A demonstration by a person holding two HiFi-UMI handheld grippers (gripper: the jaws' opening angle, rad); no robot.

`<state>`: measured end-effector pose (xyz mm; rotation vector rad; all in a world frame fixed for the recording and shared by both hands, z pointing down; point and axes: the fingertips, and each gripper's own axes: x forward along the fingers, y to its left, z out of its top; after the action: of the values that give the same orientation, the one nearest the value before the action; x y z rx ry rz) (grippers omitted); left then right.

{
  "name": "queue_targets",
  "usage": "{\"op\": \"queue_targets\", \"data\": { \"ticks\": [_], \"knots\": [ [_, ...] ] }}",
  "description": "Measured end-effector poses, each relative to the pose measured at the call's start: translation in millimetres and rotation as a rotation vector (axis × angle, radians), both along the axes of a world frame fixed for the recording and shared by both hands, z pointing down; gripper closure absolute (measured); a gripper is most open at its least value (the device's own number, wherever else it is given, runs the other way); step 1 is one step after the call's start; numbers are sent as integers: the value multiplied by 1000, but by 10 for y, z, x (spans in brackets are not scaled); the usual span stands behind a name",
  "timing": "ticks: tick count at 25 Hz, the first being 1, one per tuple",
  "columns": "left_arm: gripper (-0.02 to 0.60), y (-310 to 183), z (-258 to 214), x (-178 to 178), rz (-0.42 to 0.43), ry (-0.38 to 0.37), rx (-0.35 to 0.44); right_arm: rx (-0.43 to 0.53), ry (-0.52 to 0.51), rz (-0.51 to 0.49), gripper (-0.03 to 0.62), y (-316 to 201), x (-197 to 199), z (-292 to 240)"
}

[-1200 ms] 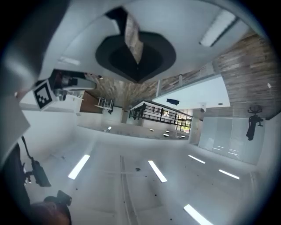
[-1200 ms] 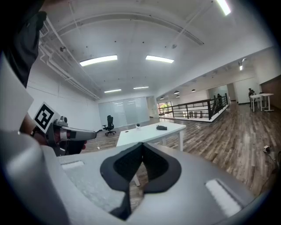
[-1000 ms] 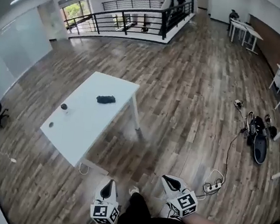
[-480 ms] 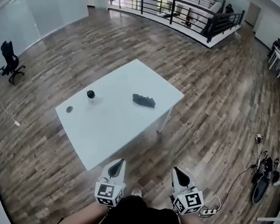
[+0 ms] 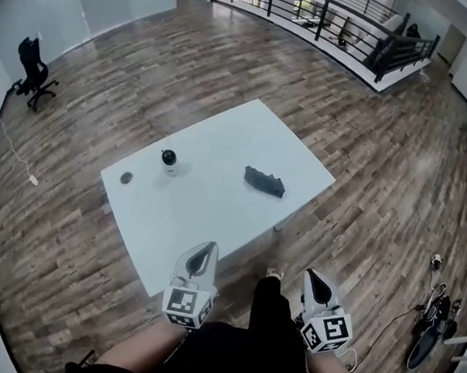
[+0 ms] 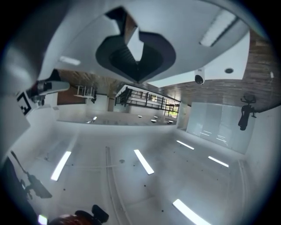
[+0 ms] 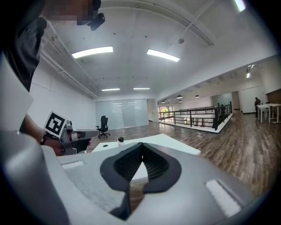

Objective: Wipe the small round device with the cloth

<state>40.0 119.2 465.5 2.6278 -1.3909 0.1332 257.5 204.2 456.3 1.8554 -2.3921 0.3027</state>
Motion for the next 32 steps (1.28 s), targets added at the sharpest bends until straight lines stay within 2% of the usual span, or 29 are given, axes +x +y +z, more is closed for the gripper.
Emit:
{"op": "queue_targets", "data": {
  "ticks": [4,8,12,17,21,25,29,32],
  "knots": [
    [575,-249,8,-165,-93,-24,20,48,3,-73,592,-513,-8,12],
    [575,-531,47,-368,-218,-20,-26,52,-28,-157,592,-1150,-68,86],
    [574,-765,35,-358,-317,-2,-60,25,-41,-322,592,-1666,-271,153],
    [575,-1176,-27,-338,-480,-6,-62,-6,-28,-535,592,-2266,-450,166],
    [575,-1429,-187,-346,-564,-34,-41,-27,-41,-683,592,-2592,-628,153],
    [575,-1493,-398,-513,-670,-89,-7,-28,-101,-778,592,-2867,-836,152],
    [575,-1364,-504,-736,-754,-158,-23,-18,-171,-852,592,-2985,-1087,195],
    [574,-1204,-521,-882,-813,-191,-45,-11,-181,-889,592,-2974,-1208,186]
  ]
}}
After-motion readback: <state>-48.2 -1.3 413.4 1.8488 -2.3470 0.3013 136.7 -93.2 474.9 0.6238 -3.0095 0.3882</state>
